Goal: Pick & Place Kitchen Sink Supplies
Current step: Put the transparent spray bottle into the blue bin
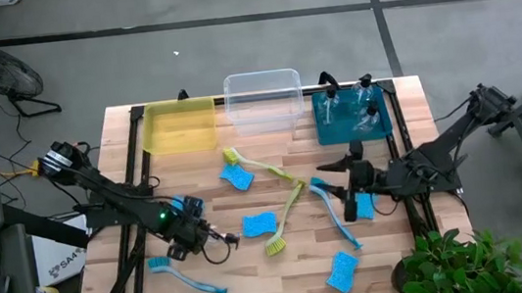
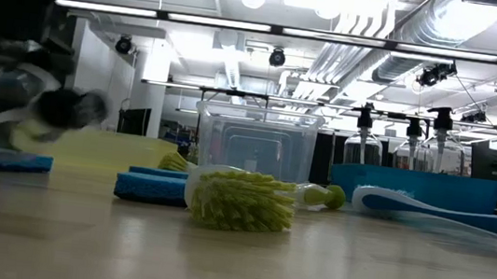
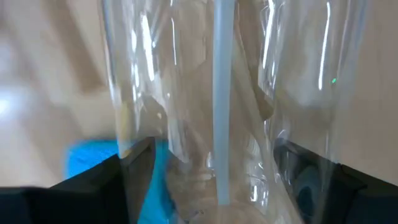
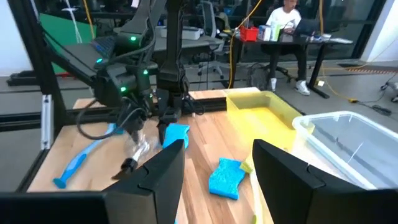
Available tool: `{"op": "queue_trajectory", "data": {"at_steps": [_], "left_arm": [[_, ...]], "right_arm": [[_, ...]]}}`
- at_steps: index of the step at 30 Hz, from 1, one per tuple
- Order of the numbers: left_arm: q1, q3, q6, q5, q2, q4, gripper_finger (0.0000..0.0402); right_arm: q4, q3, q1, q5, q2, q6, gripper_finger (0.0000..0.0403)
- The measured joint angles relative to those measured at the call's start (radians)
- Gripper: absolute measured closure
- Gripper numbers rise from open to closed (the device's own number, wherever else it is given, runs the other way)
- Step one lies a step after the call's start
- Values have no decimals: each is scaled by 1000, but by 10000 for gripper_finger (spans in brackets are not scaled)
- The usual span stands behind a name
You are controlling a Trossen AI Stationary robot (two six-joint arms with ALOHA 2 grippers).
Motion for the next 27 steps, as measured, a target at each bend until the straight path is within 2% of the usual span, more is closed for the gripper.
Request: {"op": "queue_trajectory", "data": {"at_steps": [3,7,11,13,19,27], "left_arm": [[0,46,24,-97,0,10,86],[0,122,92,-281,0,74,86],[1,182,214,-449,0,248,86],[14,199,288,-479,0,365,86],[96,208,455,-416,0,604,86],[299,207,490,-100,0,713,85]], "right_arm": [[65,0,-11,0,45,-42,219],[150,0,-27,-29,125,-86,219],[234,0,-38,-50,234,-113,219],[300,0,-39,-46,292,-155,219],[476,0,-9,-6,391,-300,219],[527,0,23,22,414,-344,219]]}}
